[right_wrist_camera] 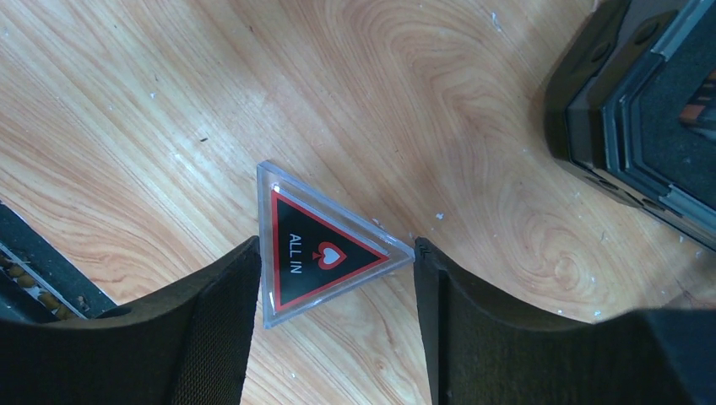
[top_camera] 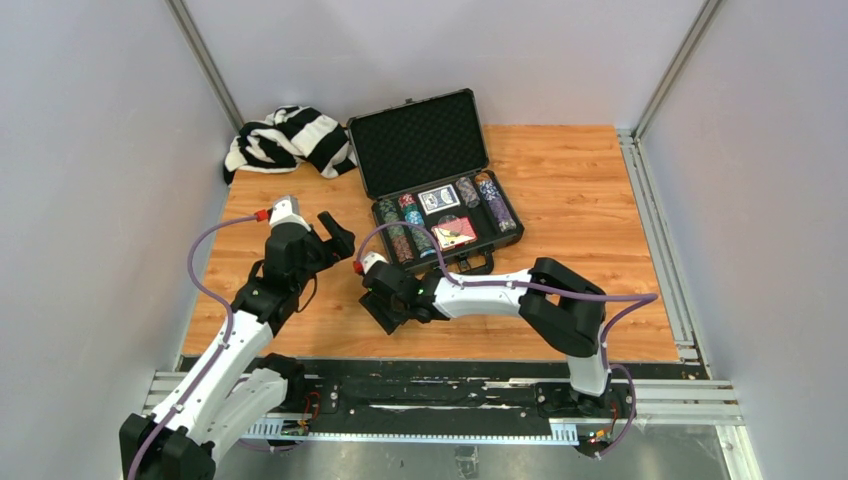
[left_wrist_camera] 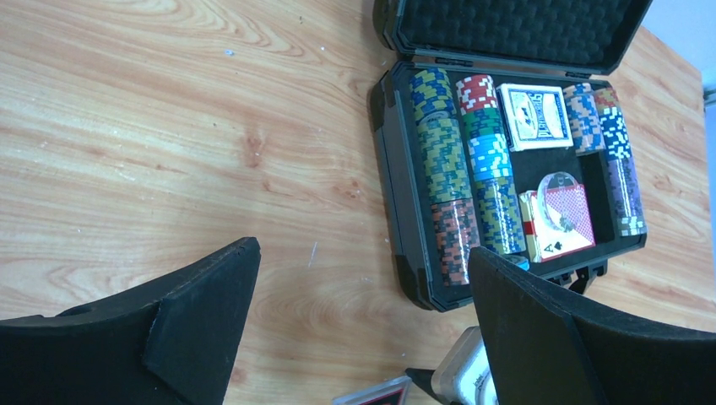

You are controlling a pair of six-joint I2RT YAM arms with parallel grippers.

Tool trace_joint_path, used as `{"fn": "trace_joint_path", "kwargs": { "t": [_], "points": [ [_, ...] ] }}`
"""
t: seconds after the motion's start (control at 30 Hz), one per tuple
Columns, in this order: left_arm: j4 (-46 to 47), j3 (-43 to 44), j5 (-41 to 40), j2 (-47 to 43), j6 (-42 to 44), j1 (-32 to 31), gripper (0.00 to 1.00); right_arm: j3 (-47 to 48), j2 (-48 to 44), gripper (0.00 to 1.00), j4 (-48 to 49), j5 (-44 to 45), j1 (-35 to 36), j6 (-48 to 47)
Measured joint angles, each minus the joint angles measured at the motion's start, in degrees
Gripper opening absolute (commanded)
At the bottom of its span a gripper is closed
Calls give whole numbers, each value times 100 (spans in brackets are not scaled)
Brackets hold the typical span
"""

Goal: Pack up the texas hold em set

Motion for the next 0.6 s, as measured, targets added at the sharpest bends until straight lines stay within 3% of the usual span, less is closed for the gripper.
{"fn": "trace_joint_path", "kwargs": {
  "t": [0.6],
  "points": [
    [-20,0,-59,-433,-17,33,98,468,-627,56,-682,219,-70,-339]
  ]
}}
